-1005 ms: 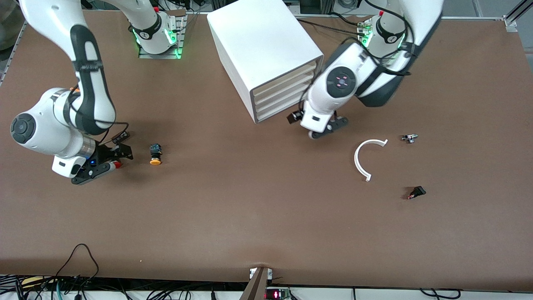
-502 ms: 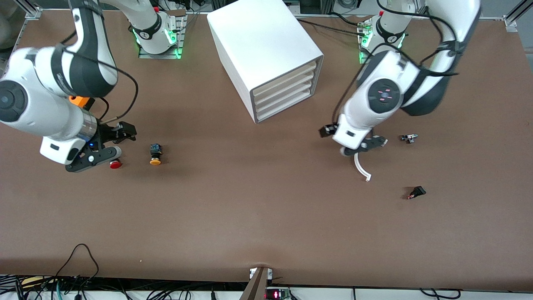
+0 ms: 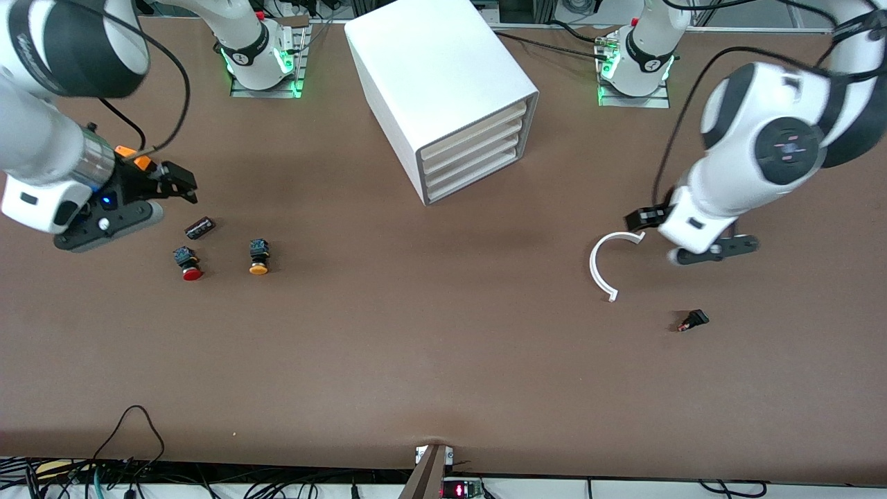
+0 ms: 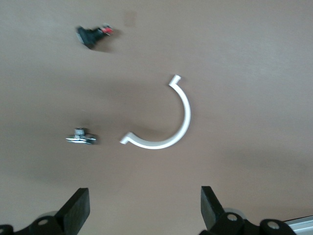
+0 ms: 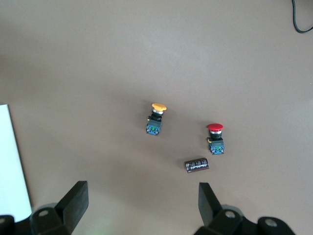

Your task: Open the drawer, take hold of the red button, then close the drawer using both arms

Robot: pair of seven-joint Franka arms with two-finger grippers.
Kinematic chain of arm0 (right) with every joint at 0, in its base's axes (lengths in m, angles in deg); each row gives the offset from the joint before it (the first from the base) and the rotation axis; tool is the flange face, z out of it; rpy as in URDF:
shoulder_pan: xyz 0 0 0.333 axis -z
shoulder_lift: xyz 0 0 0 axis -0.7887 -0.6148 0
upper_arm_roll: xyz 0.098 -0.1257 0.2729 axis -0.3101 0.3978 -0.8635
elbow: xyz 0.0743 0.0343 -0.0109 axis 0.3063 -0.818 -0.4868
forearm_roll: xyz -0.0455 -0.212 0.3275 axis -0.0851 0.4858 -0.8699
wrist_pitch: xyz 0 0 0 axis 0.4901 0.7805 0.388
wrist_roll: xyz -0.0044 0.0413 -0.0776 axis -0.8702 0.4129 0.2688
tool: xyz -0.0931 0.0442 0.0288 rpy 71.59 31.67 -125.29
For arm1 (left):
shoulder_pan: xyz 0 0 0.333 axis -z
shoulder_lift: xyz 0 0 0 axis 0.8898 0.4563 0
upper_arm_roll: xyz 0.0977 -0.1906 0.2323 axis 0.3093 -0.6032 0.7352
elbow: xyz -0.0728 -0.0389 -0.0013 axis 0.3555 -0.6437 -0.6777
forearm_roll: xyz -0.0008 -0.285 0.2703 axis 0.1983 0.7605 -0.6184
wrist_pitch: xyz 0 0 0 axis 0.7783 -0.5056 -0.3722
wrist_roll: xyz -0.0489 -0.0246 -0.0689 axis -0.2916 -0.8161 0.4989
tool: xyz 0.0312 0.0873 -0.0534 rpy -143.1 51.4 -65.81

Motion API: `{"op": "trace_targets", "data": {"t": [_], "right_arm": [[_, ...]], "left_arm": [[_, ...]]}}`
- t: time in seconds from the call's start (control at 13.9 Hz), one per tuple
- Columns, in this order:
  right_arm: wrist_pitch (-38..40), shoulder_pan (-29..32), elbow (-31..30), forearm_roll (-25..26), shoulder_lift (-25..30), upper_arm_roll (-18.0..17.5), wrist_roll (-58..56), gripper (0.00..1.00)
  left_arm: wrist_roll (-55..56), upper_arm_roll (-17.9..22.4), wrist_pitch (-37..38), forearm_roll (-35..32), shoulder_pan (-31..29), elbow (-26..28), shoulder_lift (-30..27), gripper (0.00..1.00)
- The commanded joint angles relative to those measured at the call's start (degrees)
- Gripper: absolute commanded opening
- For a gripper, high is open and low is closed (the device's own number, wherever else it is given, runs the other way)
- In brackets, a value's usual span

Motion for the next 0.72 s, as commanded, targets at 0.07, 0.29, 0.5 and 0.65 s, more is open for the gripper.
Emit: {"op": "trace_targets", "data": {"t": [0.07,0.29,0.5,0.65], "right_arm": [[0.6,1.1,-1.9,1.3,2.7,-0.3,-2.5,1.0],[1.0,12.0,-1.9,1.7,4.2,-10.3,-4.9,1.0],[1.7,24.0,-2.0,3.5,5.9,-22.7,-4.9,1.0],[1.6,31.6,-3.3,3.8,7.2,-29.5,-4.9,1.0]], "left_arm": [[-6.5,3.9,2.3,-0.2,0.0,0.5,-5.2,1.0],[-8.9,5.9,2.7,-0.7,-0.5,0.6,-8.3,1.0],[-9.5,7.1,4.7,-0.8,-0.5,0.5,-11.6,1.0],[-12.1,8.5,4.8,-0.8,-0.6,0.5,-12.8,1.0]]}}
